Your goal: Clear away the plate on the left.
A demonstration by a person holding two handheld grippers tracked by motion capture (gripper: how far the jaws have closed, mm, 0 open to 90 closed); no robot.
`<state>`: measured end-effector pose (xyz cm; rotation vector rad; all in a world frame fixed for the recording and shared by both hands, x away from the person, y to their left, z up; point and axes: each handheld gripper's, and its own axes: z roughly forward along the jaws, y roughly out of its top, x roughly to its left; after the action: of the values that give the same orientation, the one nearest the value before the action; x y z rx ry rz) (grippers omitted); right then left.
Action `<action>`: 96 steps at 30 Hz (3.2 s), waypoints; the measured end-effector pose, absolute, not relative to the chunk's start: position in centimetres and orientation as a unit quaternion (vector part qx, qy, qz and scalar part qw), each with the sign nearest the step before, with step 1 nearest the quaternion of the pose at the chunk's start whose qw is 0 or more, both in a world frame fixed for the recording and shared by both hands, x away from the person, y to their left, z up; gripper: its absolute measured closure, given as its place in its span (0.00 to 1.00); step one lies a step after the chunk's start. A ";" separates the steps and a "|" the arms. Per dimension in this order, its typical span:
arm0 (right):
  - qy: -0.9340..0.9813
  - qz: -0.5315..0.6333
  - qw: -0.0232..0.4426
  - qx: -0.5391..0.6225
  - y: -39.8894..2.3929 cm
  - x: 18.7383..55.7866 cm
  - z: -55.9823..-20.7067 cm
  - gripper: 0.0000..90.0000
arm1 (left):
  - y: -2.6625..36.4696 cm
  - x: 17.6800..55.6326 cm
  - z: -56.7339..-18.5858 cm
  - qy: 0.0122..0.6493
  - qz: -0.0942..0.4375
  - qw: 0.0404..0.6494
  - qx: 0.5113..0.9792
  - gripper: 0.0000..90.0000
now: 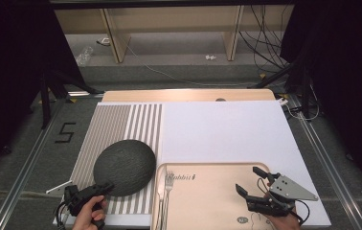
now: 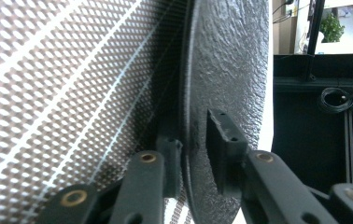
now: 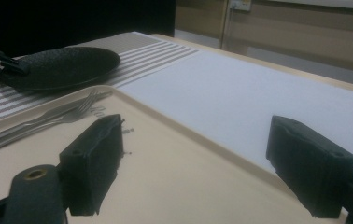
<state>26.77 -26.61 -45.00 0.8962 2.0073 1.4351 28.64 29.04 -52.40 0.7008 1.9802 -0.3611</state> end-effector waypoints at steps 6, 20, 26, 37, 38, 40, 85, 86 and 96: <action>0.737 0.531 0.255 0.331 -26.6 26.8 -45.0 0.22 | 29.3 28.4 -52.7 0.801 -0.164 0.509 0.270 0.91; 0.736 0.532 0.258 0.329 -26.8 26.8 -44.9 0.22 | 29.4 28.3 -52.3 0.790 -0.158 0.524 0.276 0.94; 0.736 0.533 0.260 0.328 -26.9 26.8 -44.9 0.22 | 29.3 28.3 -52.1 0.788 -0.159 0.525 0.280 0.94; 0.735 0.533 0.260 0.330 -27.0 26.7 -44.8 0.22 | 29.4 28.2 -51.8 0.769 -0.172 0.554 0.268 0.94; 0.735 0.533 0.260 0.330 -27.0 26.7 -44.8 0.22 | 29.4 28.2 -51.8 0.768 -0.173 0.554 0.270 0.94; 0.735 0.532 0.259 0.330 -27.0 26.7 -44.8 0.22 | 29.2 28.2 -51.6 0.764 -0.176 0.557 0.274 0.94; 0.730 0.535 0.260 0.336 -27.1 26.8 -44.8 0.22 | 20.8 28.2 -50.0 0.676 -0.275 0.555 0.401 0.94; 0.730 0.535 0.260 0.336 -27.1 26.8 -44.8 0.22 | 20.5 28.2 -50.0 0.674 -0.274 0.555 0.403 0.94; 0.731 0.534 0.260 0.337 -27.2 26.8 -44.8 0.22 | 18.1 28.1 -50.2 0.664 -0.283 0.532 0.443 0.94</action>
<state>26.81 -27.23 -44.78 0.9122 1.9796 1.4463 28.11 18.10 -50.18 1.0556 1.5826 -0.6751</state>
